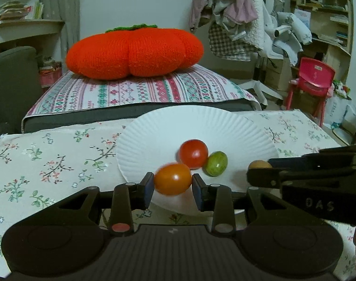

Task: Organize fruits
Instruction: 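Carry both fruits onto the white plate and open both grippers, then move both grippers back to the remaining fruit pile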

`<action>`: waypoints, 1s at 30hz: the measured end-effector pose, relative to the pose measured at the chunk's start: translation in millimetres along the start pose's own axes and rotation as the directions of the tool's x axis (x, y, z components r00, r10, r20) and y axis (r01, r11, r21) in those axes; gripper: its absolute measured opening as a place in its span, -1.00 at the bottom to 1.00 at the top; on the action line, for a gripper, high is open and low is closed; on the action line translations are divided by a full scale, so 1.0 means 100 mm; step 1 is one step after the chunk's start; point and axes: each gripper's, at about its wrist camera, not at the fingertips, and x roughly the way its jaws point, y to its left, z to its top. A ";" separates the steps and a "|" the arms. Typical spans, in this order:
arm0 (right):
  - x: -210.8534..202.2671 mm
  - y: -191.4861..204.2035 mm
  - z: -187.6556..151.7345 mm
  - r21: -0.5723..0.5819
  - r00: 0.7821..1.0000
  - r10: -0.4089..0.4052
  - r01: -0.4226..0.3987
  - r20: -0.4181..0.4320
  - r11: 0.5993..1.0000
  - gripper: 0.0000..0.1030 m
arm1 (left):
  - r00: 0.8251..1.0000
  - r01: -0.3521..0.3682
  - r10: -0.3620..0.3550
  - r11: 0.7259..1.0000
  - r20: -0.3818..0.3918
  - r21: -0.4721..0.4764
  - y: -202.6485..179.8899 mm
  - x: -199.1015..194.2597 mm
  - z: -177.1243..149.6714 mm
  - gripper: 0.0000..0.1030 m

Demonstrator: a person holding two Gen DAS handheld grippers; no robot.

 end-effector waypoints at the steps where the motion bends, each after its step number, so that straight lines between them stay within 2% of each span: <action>1: -0.01 -0.02 0.01 0.010 1.000 -0.001 0.001 0.004 1.000 -0.47 | 1.000 0.006 -0.006 1.000 0.003 -0.008 0.02 -0.02 0.01 -0.53; 6: -0.10 -0.09 0.05 0.049 0.999 -0.018 0.016 0.034 0.999 -0.33 | 1.000 0.015 -0.014 0.999 0.018 -0.049 0.10 -0.10 0.07 -0.41; 12: -0.14 -0.23 0.07 0.112 0.998 -0.053 0.047 0.046 0.993 -0.22 | 1.000 0.005 -0.003 0.994 0.017 -0.107 0.23 -0.13 0.11 -0.40; 15: -0.18 -0.31 0.08 0.162 0.996 -0.063 0.053 0.057 0.985 -0.05 | 1.000 -0.005 0.006 0.991 0.009 -0.134 0.28 -0.17 0.12 -0.37; 18: -0.21 -0.34 0.07 0.184 0.996 -0.063 0.051 0.058 0.982 -0.03 | 1.000 -0.012 0.013 0.988 0.005 -0.154 0.31 -0.23 0.11 -0.32; 30: -0.50 -0.08 -0.04 0.129 0.998 -0.005 -0.003 0.060 0.992 0.17 | 0.998 -0.053 0.048 0.985 -0.035 -0.162 0.34 -0.58 -0.07 -0.17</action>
